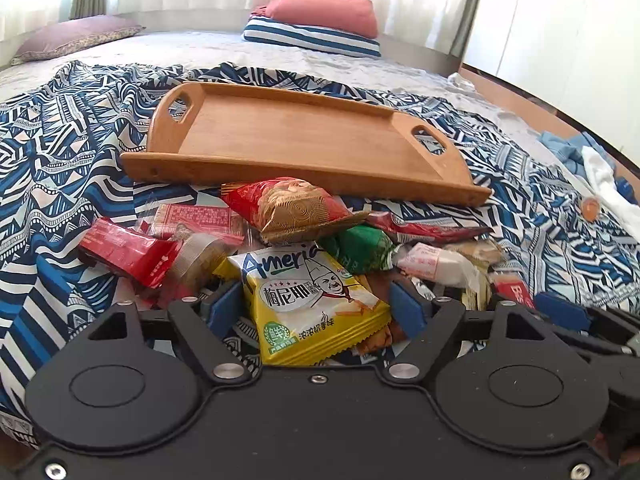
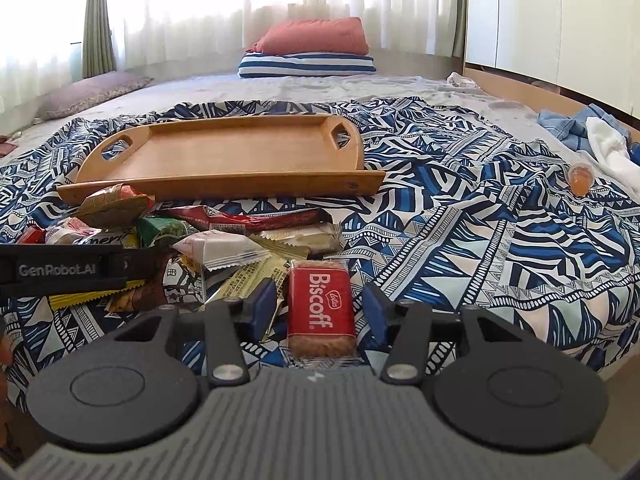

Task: Organize snacks
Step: 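Grasp the yellow America packet with the left tool while the right tool grasps the red Biscoff packet, then carry the yellow packet and Biscoff packet over the wooden tray with both tools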

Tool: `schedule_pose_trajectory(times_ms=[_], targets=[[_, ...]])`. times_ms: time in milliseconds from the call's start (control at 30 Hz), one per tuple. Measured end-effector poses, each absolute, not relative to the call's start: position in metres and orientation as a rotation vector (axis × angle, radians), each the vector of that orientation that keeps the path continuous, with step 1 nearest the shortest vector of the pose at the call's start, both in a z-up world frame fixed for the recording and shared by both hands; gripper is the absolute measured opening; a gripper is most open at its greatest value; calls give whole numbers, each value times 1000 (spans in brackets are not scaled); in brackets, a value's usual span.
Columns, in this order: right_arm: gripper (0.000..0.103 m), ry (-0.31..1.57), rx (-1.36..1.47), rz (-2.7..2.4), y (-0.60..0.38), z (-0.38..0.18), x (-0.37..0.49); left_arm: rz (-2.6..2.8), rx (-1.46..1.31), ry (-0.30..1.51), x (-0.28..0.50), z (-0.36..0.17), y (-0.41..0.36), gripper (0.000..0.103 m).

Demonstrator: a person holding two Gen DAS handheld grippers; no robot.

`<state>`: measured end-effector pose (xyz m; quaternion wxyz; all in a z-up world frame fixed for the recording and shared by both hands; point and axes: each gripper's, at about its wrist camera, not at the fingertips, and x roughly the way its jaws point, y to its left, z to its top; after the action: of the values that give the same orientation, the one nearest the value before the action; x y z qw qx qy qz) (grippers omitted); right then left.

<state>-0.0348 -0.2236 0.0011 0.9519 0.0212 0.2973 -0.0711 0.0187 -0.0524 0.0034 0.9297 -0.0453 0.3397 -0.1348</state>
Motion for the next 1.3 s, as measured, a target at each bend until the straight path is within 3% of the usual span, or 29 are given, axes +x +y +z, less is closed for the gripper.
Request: schedule_pose_trajectory(times_ms=[100,300,333,467,633,700,733,767,1000,1300], targets=[[53,603,47,-144,-223,1,-35,-278,-95,706,11,6,-45,61],[52,599,50,-143,-224,1,-35,-292,-79,717,-4,11,-30,62],[52,600,51,-144,-224,1,-35,-289,-71,716,-6,11,-28,63],[52,599,52,-147,-224,1,-35,-243,-77,707,-9,10,-24,83],[52,599,48,-151,-222,2,-35,-207,-72,693,-7,6,-30,83],[52,599,47,-152,-222,2,-35,-197,-62,682,-6,5,-34,79],[52,599,44,-151,-222,2,-35,-203,-57,680,-6,4,-36,65],[52,599,44,-151,-222,2,-35,-202,-49,679,-6,5,-38,63],[39,596,51,-136,-221,3,-37,-246,-16,672,-12,9,-38,61],[38,602,57,-136,-220,8,-40,-283,-18,643,-22,24,-36,61]])
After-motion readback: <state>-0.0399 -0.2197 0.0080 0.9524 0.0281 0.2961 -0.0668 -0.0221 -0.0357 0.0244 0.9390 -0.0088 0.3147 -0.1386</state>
